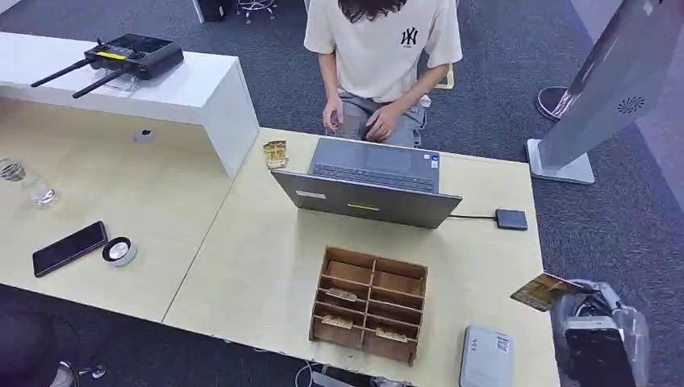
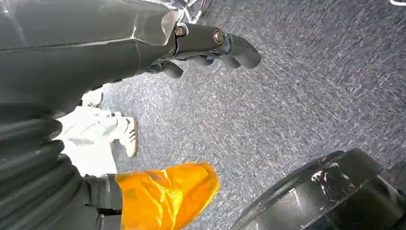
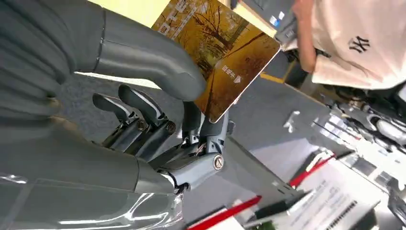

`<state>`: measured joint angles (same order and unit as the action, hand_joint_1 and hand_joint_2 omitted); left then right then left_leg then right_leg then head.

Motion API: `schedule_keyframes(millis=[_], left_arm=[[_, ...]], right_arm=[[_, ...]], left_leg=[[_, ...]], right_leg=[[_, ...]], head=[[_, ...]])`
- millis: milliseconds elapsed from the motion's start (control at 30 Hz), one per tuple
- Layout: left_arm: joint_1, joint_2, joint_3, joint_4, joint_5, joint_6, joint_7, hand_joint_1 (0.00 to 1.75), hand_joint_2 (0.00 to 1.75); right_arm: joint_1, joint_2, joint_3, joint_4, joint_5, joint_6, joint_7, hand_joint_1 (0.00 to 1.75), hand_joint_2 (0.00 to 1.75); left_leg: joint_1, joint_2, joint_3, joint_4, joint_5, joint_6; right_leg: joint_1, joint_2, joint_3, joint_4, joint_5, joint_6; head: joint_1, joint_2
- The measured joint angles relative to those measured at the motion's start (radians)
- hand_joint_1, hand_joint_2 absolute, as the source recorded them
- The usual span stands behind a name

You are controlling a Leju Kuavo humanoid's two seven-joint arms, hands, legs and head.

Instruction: Pass the card to the sensor for recognition and then transmit it.

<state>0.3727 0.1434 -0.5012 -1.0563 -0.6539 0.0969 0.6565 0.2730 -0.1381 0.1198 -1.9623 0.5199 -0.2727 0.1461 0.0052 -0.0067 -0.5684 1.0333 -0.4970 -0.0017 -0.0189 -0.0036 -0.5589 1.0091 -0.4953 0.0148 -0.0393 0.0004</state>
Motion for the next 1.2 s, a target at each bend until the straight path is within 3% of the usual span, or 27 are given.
schedule_keyframes(millis=[233,300,400,500,900,1200], left_arm=[[0.022,-0.05,0.098,0.0,-0.056,-0.026,-0.024,0.0,1.75],[0.019,-0.066,0.128,0.009,-0.062,-0.011,-0.075,0.0,1.75],[-0.027,-0.103,0.178,0.105,-0.073,0.035,-0.16,0.0,1.75],[-0.056,-0.129,0.214,0.17,-0.087,0.058,-0.193,0.0,1.75],[-0.095,-0.185,0.32,0.292,-0.142,0.059,-0.222,0.0,1.75],[-0.111,-0.203,0.36,0.328,-0.162,0.059,-0.228,0.0,1.75]], right_arm=[[0.044,-0.061,0.04,0.001,-0.084,0.032,0.054,1.75,1.75],[0.05,-0.085,0.057,0.006,-0.137,0.04,0.065,1.75,1.75],[0.054,-0.121,0.082,0.018,-0.169,0.049,0.076,1.75,1.75],[0.062,-0.152,0.104,0.027,-0.188,0.053,0.099,1.75,1.75],[0.054,-0.27,0.214,0.075,-0.225,0.07,0.182,1.75,1.75],[0.029,-0.304,0.263,0.111,-0.215,0.088,0.221,1.75,1.75]], left_leg=[[0.0,0.0,0.0,0.0,0.0,0.0],[0.0,0.0,0.0,0.0,0.0,0.0],[0.0,-0.001,0.0,0.0,0.0,0.0],[0.0,0.0,0.0,0.0,0.0,0.001],[0.0,0.0,-0.001,0.0,0.0,0.001],[0.0,0.0,0.0,0.0,0.0,0.001]], right_leg=[[0.0,0.0,0.0,0.0,0.0,0.0],[0.0,0.0,0.0,0.0,0.0,0.0],[0.0,-0.001,0.0,0.0,0.0,0.0],[0.0,0.0,0.0,0.0,0.0,0.0],[0.0,0.0,0.0,0.0,0.0,0.0],[0.0,0.0,0.0,0.0,0.0,0.0]], head=[[0.0,0.0],[0.0,0.0],[0.0,0.0],[0.0,0.0],[0.0,0.0],[0.0,0.0]])
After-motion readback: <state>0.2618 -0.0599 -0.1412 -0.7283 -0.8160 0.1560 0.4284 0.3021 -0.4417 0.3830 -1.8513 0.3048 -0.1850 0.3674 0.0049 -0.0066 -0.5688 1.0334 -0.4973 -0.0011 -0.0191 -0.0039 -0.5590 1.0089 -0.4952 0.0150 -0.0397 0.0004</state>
